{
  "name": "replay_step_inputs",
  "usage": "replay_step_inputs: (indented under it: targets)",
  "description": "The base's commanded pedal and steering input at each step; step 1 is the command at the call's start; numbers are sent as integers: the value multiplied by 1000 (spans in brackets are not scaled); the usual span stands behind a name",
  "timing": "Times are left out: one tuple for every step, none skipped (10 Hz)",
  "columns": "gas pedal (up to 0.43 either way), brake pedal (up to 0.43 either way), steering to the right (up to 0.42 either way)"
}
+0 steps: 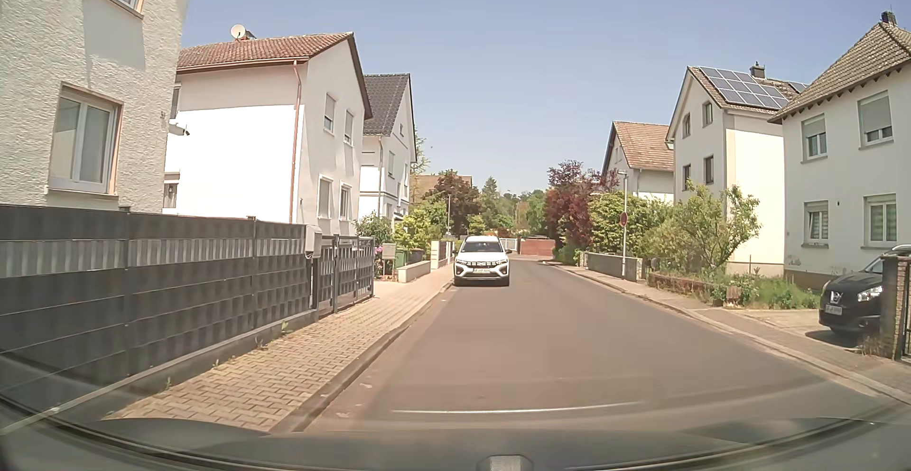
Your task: Follow the waypoints while adhering to traffic rules and regulations
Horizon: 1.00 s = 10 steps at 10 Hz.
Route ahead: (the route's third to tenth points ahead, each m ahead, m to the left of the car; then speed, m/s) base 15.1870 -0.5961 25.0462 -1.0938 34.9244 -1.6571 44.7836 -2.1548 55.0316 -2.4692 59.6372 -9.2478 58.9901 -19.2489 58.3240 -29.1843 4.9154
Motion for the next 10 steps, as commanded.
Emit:
replay_step_inputs:
  targets:
    - [0, 98, 45]
    - [0, 116, 30]
    - [0, 116, 18]
    - [0, 122, 14]
    - [0, 134, 17]
    - [0, 140, 22]
    - [0, 152, 27]
    - [0, 165, 29]
    - [0, 183, 25]
    - [0, 189, 20]
